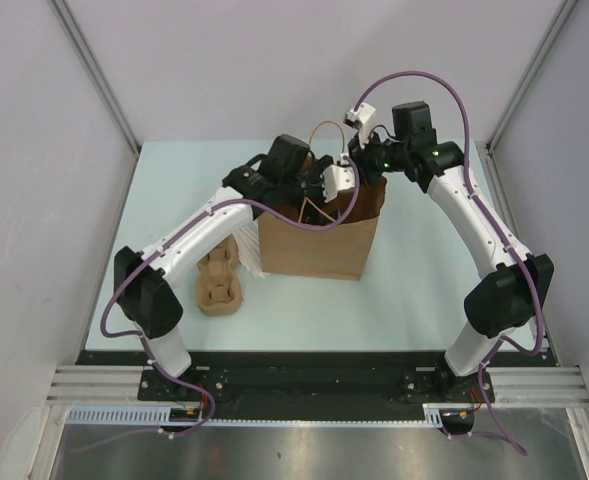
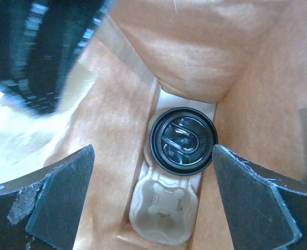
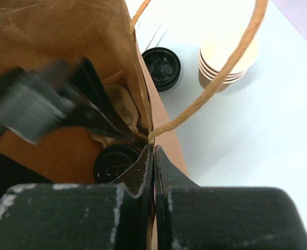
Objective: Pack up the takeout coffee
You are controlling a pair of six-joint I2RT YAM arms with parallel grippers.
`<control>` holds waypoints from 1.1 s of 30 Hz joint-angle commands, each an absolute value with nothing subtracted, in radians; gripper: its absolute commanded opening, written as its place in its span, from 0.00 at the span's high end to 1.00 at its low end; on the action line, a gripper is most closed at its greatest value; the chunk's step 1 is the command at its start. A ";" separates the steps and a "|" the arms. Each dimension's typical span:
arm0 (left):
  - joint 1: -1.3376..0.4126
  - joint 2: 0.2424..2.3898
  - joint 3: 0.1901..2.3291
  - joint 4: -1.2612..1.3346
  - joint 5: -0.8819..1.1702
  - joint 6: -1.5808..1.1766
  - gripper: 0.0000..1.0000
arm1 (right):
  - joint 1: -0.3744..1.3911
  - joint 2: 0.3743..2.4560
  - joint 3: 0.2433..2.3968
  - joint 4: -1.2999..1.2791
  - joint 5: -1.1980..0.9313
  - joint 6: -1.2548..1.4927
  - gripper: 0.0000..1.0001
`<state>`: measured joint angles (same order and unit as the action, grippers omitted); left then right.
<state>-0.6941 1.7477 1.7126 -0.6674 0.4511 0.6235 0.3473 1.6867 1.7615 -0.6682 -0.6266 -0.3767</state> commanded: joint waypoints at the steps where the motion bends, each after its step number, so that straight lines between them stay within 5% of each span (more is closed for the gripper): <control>1: -0.684 1.669 1.776 -0.693 0.495 0.571 0.01 | 0.345 1.657 1.756 -0.667 -0.627 -0.393 1.00; 18: -0.509 1.608 1.979 -0.664 0.603 0.318 0.01 | 0.336 1.628 1.758 -0.698 -0.589 -0.387 1.00; 33: -0.368 1.566 1.873 -0.575 0.474 0.155 0.00 | 0.235 1.514 1.723 -0.805 -0.534 -0.367 1.00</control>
